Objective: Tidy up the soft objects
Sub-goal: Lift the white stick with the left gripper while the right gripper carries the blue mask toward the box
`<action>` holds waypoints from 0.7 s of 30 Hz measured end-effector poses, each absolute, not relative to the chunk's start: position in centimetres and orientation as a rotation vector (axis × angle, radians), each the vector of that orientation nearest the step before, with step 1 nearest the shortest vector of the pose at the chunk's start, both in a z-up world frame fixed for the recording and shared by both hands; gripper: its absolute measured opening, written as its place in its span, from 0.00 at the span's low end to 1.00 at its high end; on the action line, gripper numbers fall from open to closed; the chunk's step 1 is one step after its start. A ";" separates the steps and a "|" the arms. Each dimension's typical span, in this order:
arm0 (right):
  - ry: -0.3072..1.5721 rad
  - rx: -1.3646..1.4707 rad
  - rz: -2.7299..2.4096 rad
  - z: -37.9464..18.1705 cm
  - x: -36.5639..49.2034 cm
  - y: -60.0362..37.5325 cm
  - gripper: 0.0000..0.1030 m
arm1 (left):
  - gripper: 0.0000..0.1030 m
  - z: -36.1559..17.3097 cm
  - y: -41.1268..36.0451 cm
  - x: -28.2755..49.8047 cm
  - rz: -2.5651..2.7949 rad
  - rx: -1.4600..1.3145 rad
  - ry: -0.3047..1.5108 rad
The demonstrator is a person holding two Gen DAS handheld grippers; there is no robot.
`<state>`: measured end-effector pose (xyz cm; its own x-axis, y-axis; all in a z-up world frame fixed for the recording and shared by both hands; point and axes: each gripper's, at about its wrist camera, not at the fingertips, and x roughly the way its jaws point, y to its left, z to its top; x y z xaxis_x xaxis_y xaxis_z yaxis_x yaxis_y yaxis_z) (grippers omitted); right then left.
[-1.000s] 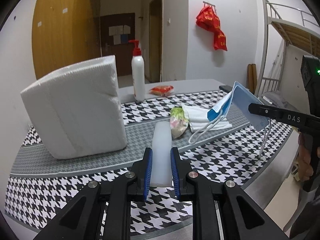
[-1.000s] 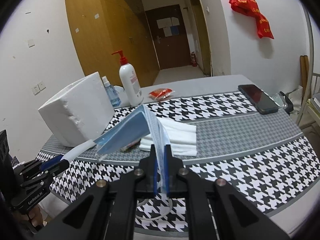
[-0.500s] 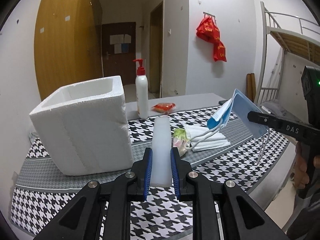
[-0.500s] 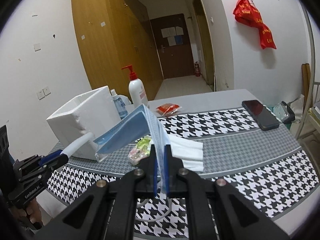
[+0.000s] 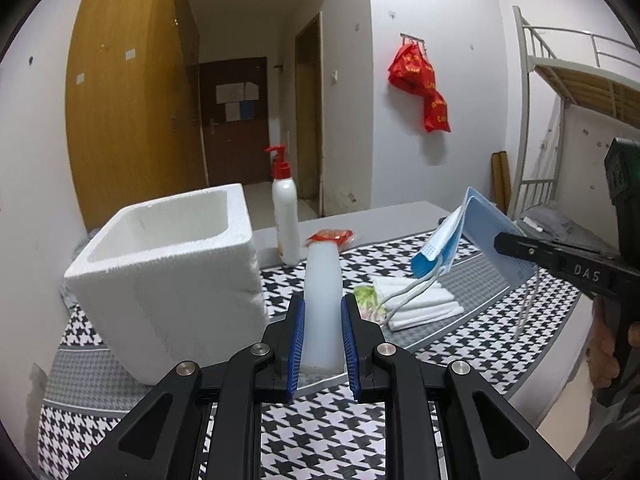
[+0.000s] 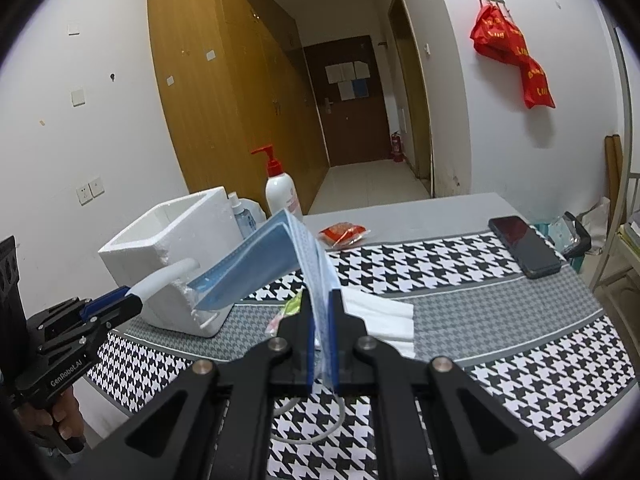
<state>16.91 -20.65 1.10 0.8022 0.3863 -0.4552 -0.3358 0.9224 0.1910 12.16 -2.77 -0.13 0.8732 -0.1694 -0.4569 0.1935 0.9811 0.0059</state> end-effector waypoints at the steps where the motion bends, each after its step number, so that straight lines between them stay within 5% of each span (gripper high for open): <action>1: 0.504 0.101 0.385 1.3 16.8 -20.6 0.08 | 0.19 0.1 -2.8 12.2 -0.196 0.052 0.465; 21: 0.413 0.104 0.376 3.9 17.0 -20.4 0.08 | 0.19 3.5 -2.3 14.3 -0.147 0.116 0.374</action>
<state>16.98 -20.39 3.89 0.8483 0.3771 -0.3717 -0.3352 0.9259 0.1743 14.33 -2.27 3.48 0.9204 -0.1214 -0.3716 0.1641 0.9827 0.0853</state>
